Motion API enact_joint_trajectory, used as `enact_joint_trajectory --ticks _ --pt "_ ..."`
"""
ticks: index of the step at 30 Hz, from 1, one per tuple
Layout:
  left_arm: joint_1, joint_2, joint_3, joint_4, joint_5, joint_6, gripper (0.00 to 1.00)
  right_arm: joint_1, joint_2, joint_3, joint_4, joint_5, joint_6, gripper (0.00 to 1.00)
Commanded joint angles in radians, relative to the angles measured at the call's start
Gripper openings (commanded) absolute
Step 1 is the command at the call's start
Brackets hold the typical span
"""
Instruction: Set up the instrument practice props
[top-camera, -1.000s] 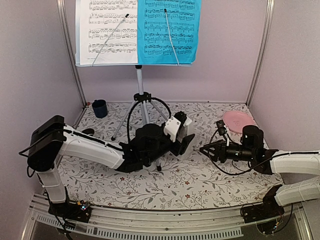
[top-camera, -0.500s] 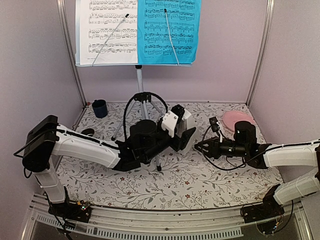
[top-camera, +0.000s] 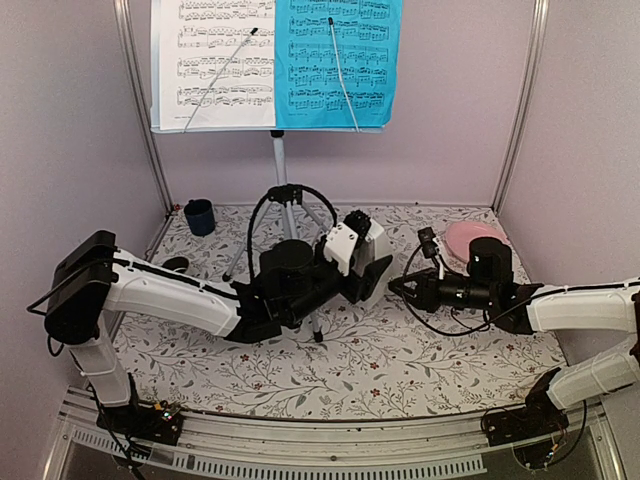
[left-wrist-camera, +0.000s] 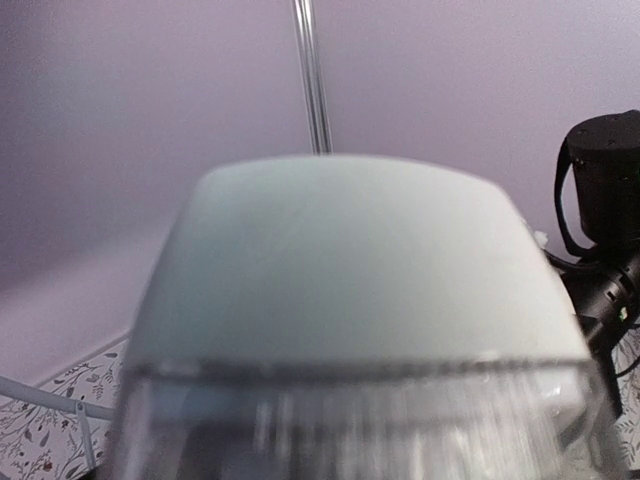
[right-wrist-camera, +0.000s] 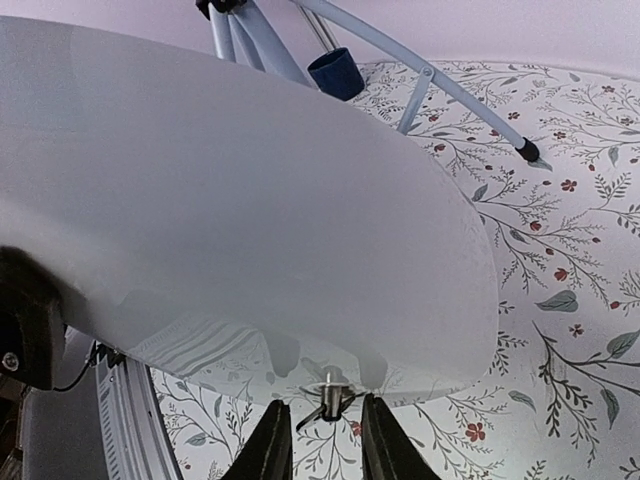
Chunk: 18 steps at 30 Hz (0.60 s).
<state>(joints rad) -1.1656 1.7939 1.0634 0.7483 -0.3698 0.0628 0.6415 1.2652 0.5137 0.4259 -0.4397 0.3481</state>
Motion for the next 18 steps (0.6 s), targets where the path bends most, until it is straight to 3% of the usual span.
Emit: enact_joint_trajectory --ticks 1,11,18 --pt "-0.018 -0.034 0.012 0.148 0.011 0.022 0.06 0.004 0.002 0.031 0.005 0.024 0.017 0.22" --pt "-0.019 -0.037 0.013 0.167 0.012 0.048 0.02 0.003 -0.006 0.02 0.003 0.05 0.055 0.0" --pt "-0.021 -0.028 -0.024 0.251 0.035 0.062 0.02 -0.008 -0.022 0.014 0.058 0.049 0.16 0.0"
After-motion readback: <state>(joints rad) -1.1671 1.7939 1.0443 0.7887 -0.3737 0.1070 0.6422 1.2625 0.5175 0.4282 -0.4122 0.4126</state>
